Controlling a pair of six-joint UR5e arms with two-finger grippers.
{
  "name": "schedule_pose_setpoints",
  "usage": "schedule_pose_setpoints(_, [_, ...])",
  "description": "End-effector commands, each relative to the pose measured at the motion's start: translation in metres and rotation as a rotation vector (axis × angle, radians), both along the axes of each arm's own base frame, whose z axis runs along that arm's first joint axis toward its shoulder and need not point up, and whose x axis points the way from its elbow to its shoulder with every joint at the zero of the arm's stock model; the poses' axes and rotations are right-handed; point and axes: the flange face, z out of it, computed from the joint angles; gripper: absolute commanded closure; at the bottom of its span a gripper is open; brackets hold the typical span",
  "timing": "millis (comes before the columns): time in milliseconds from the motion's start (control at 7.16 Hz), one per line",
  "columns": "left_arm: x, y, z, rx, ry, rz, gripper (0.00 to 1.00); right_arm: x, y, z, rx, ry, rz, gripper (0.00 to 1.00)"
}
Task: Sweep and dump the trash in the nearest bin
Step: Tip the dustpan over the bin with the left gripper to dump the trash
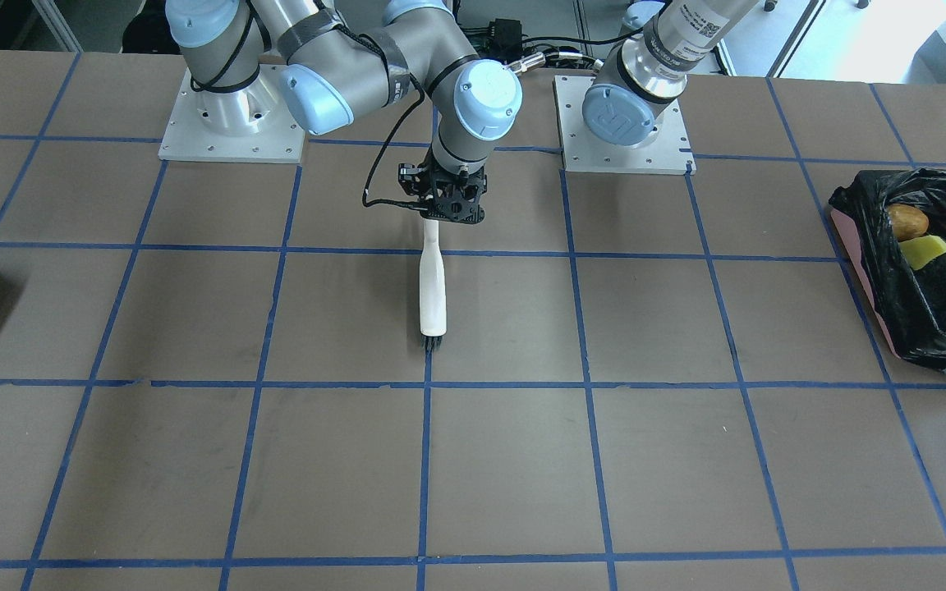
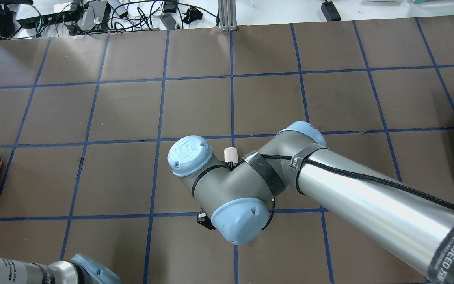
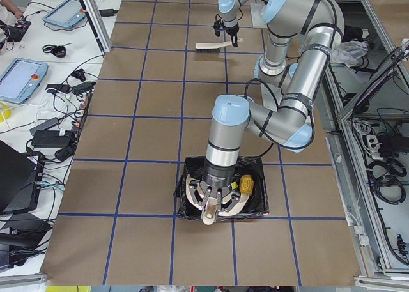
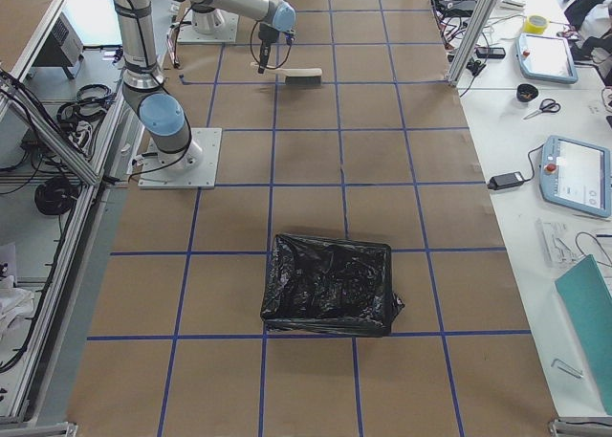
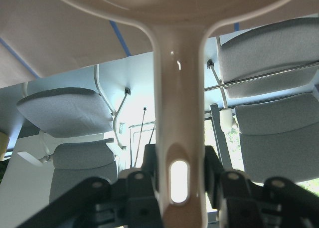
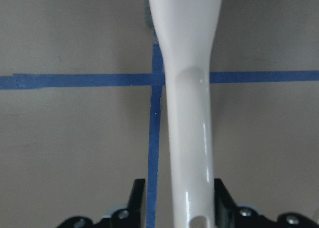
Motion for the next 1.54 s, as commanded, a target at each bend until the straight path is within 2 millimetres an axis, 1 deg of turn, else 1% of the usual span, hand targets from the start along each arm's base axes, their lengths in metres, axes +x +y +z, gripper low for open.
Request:
schedule_pose_setpoints(0, [-0.068,-0.037,0.021,-0.083,0.124,0.129,1.0,0.0,0.0,0.0,-0.001,0.001,0.007,0.2])
schedule_pose_setpoints(140, [-0.097,-0.053,0.023,-0.132,0.183,0.211,1.0,0.0,0.0,0.0,-0.001,0.001,0.005,0.2])
schedule_pose_setpoints(279, [-0.132,-0.074,0.025,-0.181,0.233,0.284,1.0,0.0,-0.001,0.001,-0.003,0.0,0.004,0.19])
schedule_pose_setpoints(419, [-0.166,-0.091,0.017,-0.222,0.302,0.405,1.0,0.0,-0.001,0.001,-0.004,0.002,0.004,0.17])
schedule_pose_setpoints(559, [-0.21,-0.108,0.019,-0.276,0.363,0.531,1.0,-0.001,-0.001,0.0,-0.005,0.004,0.013,0.27])
schedule_pose_setpoints(699, [-0.255,-0.121,0.023,-0.304,0.398,0.622,1.0,0.0,-0.002,0.001,-0.007,0.002,0.025,0.58])
schedule_pose_setpoints(838, [-0.292,-0.126,0.026,-0.33,0.438,0.72,1.0,0.0,-0.002,0.002,-0.006,0.0,0.024,0.82])
schedule_pose_setpoints(978, [-0.312,-0.129,0.026,-0.359,0.459,0.825,1.0,-0.001,-0.002,0.002,-0.007,-0.001,0.021,0.94])
schedule_pose_setpoints(1118, [-0.337,-0.132,0.029,-0.373,0.47,0.864,1.0,-0.001,-0.002,0.002,-0.009,-0.001,0.016,1.0])
schedule_pose_setpoints(1258, [-0.356,-0.133,0.03,-0.386,0.48,0.932,1.0,0.001,-0.003,0.003,-0.011,-0.009,0.008,1.0])
schedule_pose_setpoints(1397, [-0.366,-0.133,0.03,-0.395,0.488,0.985,1.0,0.0,-0.007,0.005,-0.018,-0.013,-0.024,1.0])
